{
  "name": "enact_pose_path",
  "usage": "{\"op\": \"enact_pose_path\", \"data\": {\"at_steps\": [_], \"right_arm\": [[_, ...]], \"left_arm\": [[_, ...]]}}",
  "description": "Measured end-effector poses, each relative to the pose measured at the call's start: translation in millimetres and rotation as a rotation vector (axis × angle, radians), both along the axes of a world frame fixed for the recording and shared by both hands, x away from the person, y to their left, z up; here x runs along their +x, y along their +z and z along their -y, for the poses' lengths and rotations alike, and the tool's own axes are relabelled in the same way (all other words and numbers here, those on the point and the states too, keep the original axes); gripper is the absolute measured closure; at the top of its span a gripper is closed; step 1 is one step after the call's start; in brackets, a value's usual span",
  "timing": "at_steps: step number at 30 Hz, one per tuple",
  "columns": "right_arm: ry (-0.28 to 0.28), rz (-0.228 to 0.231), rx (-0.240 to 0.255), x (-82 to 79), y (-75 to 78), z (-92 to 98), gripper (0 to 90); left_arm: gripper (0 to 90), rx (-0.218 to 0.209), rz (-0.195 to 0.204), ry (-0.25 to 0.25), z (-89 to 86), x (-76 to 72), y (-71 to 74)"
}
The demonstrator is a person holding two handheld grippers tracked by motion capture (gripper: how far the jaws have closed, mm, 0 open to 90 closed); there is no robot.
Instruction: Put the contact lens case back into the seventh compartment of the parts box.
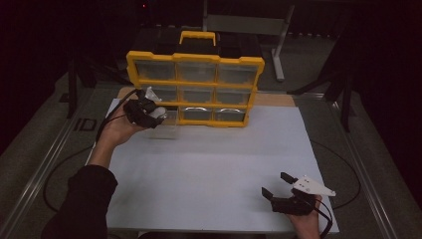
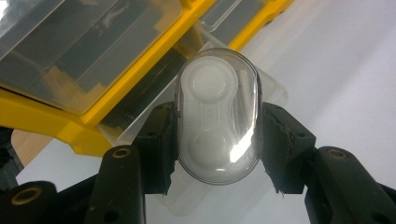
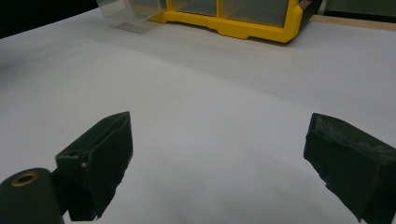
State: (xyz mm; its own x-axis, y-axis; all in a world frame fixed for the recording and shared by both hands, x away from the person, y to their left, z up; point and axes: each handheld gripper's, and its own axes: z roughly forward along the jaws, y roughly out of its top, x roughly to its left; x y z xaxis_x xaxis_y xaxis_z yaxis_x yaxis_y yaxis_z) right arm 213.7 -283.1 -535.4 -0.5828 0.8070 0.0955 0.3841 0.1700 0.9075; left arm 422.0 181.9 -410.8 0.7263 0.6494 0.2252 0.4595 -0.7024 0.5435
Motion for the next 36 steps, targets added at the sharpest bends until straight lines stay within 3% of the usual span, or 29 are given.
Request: {"op": "enact_pose_path", "data": {"at_steps": [11,25,27,28,29,30,31,36], "right_arm": [[-0.003,-0.004,0.005,0.1,-0.1,0.1,8.1],[-0.006,-0.003,0.006,-0.1,-0.1,1.0,8.0],[-0.007,-0.003,0.005,-0.2,0.0,1.0,8.0],[-0.007,-0.001,0.004,-0.2,0.0,1.1,8.0],[-0.007,-0.001,0.007,-0.3,0.1,1.4,8.0],[-0.007,-0.001,0.007,-0.3,0.1,1.4,8.0],[-0.008,0.0,0.006,-0.4,0.2,1.8,8.1],[-0.007,0.0,0.004,-0.5,0.2,1.4,8.1]], "left_arm": [[49.4,0.001,-0.033,0.061,-3.3,11.7,-7.9],[48.8,0.017,-0.062,0.098,-0.4,21.1,-21.0],[38.4,0.022,-0.071,0.122,0.1,22.5,-23.6],[38.4,0.01,-0.069,0.137,-0.5,22.8,-23.3],[23.7,0.015,-0.059,0.148,-0.4,22.6,-23.2],[23.7,0.021,-0.054,0.155,-0.4,22.4,-23.3],[13.7,0.023,-0.054,0.158,-0.6,22.2,-23.1],[3.5,-0.002,-0.042,0.166,-5.8,17.8,-16.7]]}}
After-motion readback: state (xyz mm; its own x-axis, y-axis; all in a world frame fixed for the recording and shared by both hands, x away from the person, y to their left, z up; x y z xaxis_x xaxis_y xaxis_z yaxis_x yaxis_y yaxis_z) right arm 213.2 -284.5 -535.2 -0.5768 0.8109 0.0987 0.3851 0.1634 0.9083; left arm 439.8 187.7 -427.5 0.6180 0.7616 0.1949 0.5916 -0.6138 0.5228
